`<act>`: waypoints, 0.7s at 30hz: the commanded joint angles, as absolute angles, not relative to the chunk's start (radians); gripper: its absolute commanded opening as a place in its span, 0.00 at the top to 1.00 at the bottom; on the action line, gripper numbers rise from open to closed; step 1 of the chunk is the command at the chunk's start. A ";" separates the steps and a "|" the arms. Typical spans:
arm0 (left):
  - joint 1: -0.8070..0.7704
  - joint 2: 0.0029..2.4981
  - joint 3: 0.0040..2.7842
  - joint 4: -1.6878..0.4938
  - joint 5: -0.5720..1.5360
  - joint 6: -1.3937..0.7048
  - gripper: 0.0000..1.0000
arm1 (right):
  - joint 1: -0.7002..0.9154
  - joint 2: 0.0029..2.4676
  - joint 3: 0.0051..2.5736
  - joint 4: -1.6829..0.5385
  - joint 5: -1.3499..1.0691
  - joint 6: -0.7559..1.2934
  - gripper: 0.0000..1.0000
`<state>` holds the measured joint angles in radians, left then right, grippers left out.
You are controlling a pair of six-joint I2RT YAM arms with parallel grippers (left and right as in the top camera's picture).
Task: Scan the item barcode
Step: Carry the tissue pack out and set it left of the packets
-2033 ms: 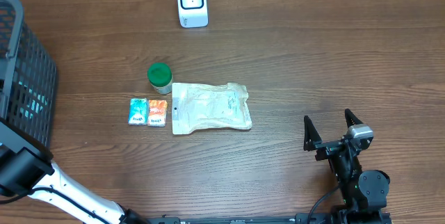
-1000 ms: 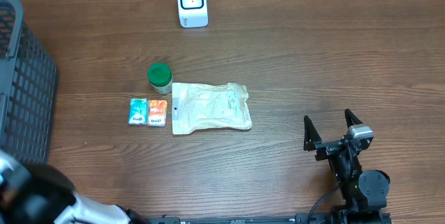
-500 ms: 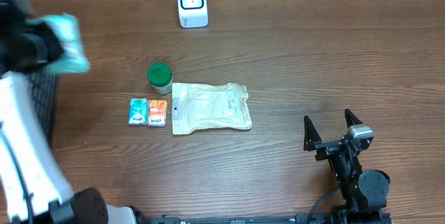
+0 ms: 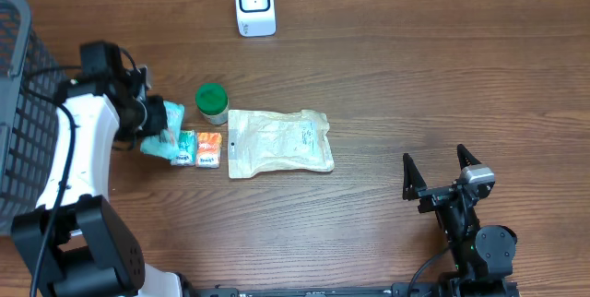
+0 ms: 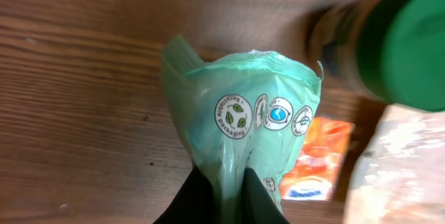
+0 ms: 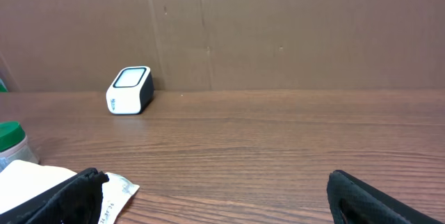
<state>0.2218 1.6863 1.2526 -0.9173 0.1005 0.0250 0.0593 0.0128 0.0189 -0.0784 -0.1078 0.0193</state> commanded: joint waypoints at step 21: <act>0.124 1.681 0.983 -0.594 0.155 -0.070 0.85 | 0.057 0.003 0.008 -0.073 -0.114 0.022 0.00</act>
